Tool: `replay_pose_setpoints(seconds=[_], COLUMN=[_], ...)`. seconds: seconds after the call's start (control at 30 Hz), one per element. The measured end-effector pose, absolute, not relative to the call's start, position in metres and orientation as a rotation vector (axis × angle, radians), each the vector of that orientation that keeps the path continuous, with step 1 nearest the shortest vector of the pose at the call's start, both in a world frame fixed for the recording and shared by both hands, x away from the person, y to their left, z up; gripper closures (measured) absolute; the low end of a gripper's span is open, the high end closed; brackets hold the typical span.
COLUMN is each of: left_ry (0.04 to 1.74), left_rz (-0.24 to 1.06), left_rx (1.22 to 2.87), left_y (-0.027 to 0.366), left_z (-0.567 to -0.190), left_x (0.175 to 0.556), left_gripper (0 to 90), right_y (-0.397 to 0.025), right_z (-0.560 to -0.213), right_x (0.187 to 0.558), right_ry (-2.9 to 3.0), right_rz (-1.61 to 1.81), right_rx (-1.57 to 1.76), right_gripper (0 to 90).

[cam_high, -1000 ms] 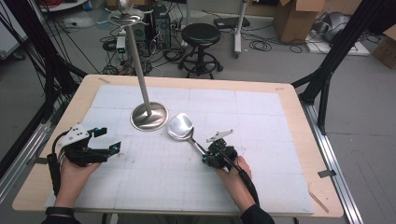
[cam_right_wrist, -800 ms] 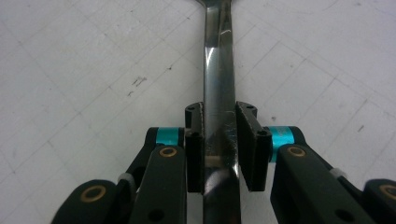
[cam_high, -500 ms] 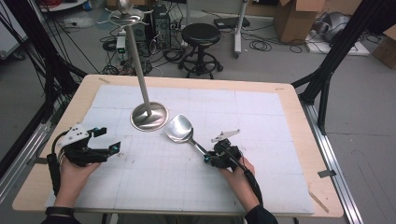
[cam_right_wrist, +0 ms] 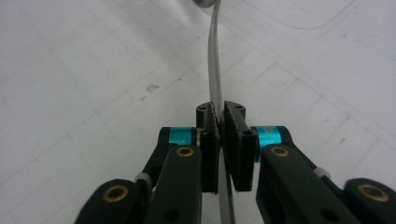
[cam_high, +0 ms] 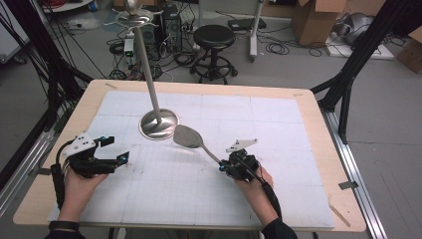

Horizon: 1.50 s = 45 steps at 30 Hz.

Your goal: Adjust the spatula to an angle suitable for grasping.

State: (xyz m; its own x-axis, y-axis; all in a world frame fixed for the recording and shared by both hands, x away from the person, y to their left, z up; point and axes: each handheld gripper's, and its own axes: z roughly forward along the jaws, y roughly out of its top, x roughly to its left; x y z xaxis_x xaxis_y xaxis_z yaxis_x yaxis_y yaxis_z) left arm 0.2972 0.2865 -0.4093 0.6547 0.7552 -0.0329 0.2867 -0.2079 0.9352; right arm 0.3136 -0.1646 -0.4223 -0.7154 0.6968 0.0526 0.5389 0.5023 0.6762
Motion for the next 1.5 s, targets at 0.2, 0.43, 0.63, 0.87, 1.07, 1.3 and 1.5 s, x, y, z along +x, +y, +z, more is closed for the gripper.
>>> replay_pose_setpoints(seconds=[0.2, 0.43, 0.63, 0.87, 1.07, 1.3, 1.5], left_ry=[0.838, 0.839, 0.837, 0.836, 0.839, 0.842, 0.838], left_rz=[0.534, 0.532, 0.533, 0.531, 0.528, 0.527, 0.529], left_rx=[1.781, 1.778, 1.78, 1.774, 1.775, 1.775, 1.779], left_y=[0.287, 0.287, 0.287, 0.287, 0.288, 0.288, 0.288], left_z=[-0.41, -0.41, -0.409, -0.409, -0.409, -0.41, -0.41], left_x=[0.298, 0.298, 0.297, 0.296, 0.296, 0.297, 0.297], left_gripper=[17.9, 17.9, 18.0, 18.0, 18.1, 18.1, 18.1], right_y=[-0.163, -0.149, -0.147, -0.152, -0.155, -0.163, -0.17], right_z=[-0.432, -0.43, -0.428, -0.428, -0.427, -0.427, -0.426], right_x=[0.321, 0.311, 0.316, 0.32, 0.323, 0.323, 0.321], right_ry=[2.52, 2.46, 2.477, 2.513, 2.538, 2.57, 2.582], right_rz=[0.894, 0.727, 0.708, 0.764, 0.782, 0.832, 0.913], right_rx=[1.117, 0.99, 1.086, 1.136, 1.128, 1.107, 1.1], right_gripper=[73.0, 64.8, 66.3, 74.2, 75.3, 75.4, 75.4])
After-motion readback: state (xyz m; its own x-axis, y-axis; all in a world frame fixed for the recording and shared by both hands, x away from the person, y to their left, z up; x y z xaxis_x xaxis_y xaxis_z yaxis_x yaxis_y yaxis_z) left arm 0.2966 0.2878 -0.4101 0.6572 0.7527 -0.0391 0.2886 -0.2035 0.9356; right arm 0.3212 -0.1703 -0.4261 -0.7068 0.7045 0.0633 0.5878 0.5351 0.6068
